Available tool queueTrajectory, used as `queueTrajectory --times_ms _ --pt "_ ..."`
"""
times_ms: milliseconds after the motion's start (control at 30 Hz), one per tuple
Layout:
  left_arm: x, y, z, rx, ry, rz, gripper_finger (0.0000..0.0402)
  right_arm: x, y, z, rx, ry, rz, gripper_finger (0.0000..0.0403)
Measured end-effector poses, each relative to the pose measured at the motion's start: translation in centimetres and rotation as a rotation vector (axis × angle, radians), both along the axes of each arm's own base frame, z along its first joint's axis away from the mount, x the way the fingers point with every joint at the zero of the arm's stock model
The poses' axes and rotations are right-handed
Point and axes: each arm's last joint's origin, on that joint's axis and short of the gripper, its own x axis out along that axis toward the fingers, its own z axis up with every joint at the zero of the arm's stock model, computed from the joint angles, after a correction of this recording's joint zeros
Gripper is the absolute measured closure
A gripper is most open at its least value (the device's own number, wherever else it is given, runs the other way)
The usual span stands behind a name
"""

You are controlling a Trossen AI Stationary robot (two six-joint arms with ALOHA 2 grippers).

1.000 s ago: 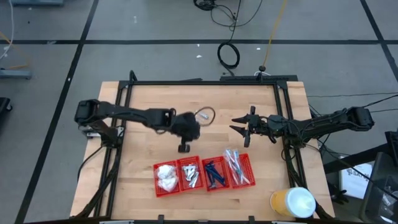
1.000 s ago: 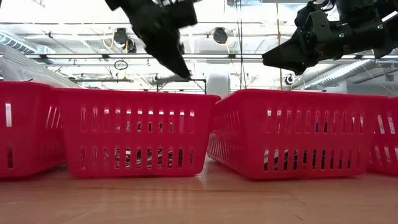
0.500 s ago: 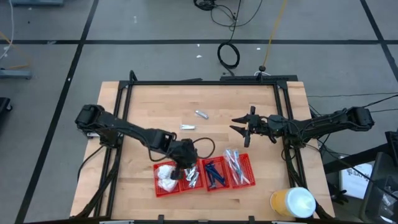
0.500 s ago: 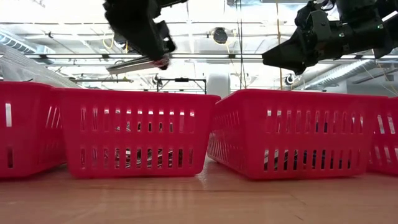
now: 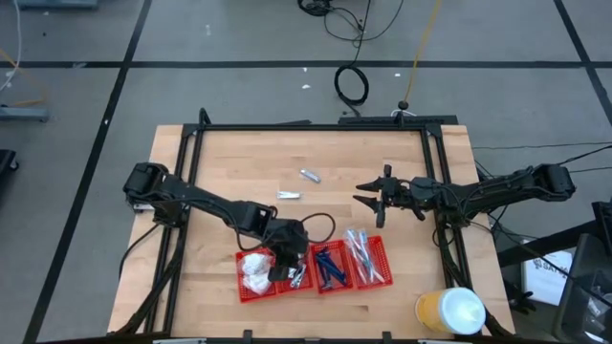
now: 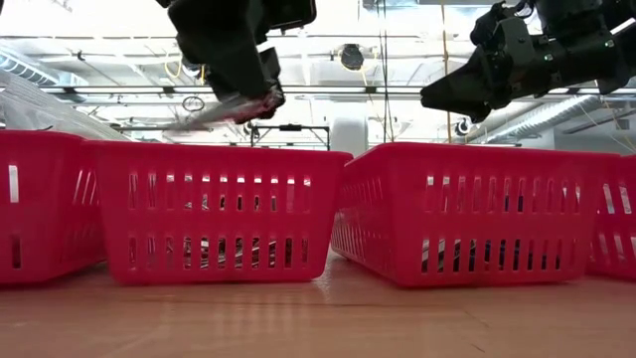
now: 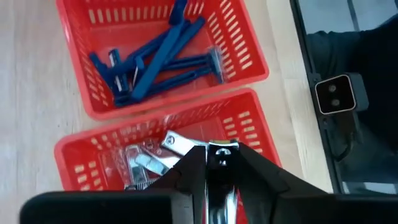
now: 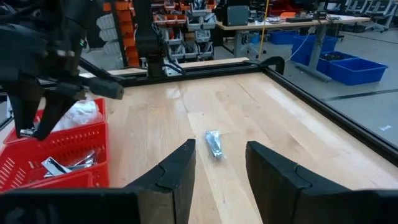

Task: Pick & Place Travel size toiletries
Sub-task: Put the silver nail cutter into the middle left red bin

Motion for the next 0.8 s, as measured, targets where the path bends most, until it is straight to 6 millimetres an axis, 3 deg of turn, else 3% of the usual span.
queueTrajectory --times_ms 367,633,800 --pt "0.0 0.9 0.2 0.061 -0.029 -0.029 0.0249 0.0 0.0 0.0 -0.002 0.002 -0.001 0.0273" --pt "-0.8 6.4 1.1 0.437 0.005 0.181 0.0255 0.0 0.0 0.0 -0.002 0.001 -0.002 0.0273" --pt "-1.0 11.0 0.5 0.427 0.100 0.285 0.0254 0.0 0.0 0.0 -0.002 0.002 -0.002 0.0273"
